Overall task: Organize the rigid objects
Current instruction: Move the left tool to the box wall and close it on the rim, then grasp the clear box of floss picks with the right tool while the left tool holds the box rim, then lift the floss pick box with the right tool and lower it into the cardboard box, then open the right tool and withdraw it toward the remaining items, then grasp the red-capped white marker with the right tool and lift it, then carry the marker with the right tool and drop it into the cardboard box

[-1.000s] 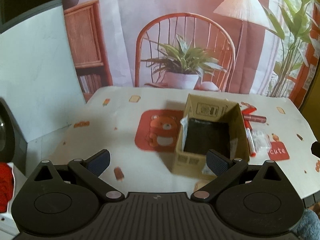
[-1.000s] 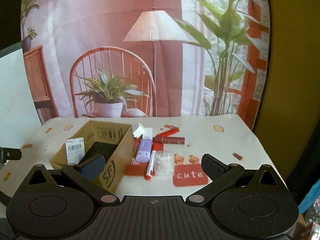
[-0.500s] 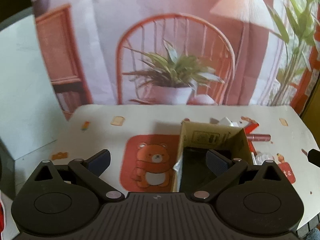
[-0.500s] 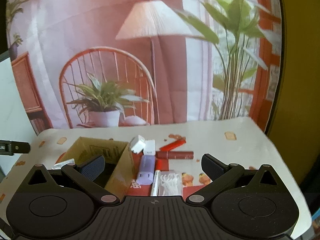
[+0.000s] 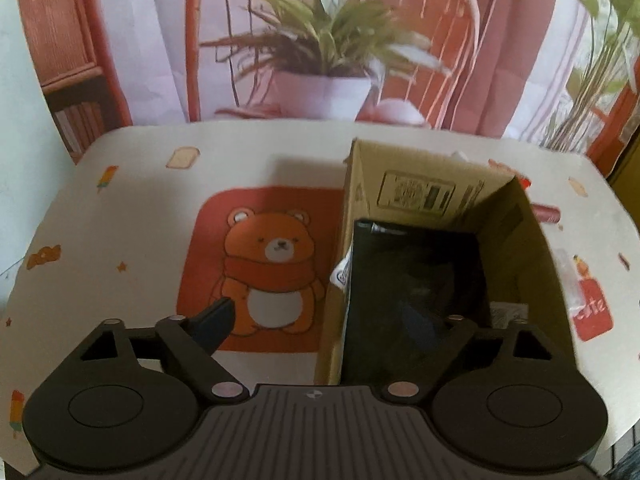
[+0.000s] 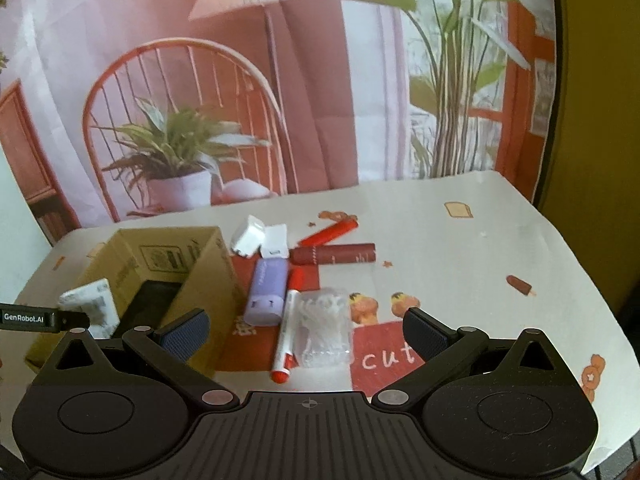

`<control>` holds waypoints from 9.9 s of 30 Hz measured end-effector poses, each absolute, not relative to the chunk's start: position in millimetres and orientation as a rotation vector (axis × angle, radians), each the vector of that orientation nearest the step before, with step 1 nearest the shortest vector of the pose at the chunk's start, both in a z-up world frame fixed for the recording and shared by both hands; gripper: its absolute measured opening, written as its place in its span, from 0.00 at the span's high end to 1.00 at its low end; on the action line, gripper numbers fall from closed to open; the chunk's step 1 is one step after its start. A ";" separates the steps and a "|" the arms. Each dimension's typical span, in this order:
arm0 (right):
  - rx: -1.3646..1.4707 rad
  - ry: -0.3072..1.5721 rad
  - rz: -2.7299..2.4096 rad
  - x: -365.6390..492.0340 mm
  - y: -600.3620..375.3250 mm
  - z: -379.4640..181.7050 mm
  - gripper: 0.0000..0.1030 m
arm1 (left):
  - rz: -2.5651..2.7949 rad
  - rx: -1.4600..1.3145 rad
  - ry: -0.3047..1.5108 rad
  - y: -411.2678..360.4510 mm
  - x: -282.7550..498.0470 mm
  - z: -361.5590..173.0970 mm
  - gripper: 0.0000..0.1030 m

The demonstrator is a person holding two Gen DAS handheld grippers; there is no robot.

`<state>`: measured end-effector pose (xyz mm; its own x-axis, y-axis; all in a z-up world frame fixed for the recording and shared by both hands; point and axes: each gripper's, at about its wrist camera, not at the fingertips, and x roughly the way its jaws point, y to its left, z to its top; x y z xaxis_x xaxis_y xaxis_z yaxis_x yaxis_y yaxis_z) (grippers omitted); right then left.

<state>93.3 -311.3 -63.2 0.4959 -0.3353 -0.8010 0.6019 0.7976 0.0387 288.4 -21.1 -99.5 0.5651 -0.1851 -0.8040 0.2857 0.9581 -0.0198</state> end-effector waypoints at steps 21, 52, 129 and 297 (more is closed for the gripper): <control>0.347 0.929 -0.572 86.8 -321.7 -93.4 0.08 | -0.226 0.151 0.941 -19.1 259.0 -113.2 0.85; 0.225 1.003 -0.505 133.1 -346.4 -155.8 0.38 | -0.114 0.017 0.921 5.3 222.4 -111.8 0.86; 0.224 0.996 -0.100 238.6 -221.9 -90.8 0.53 | -0.265 -0.061 0.906 5.3 230.9 -120.1 0.85; 0.738 0.971 -0.104 168.3 -245.7 -82.7 0.86 | -0.197 -0.031 0.956 -10.6 224.9 -121.4 0.85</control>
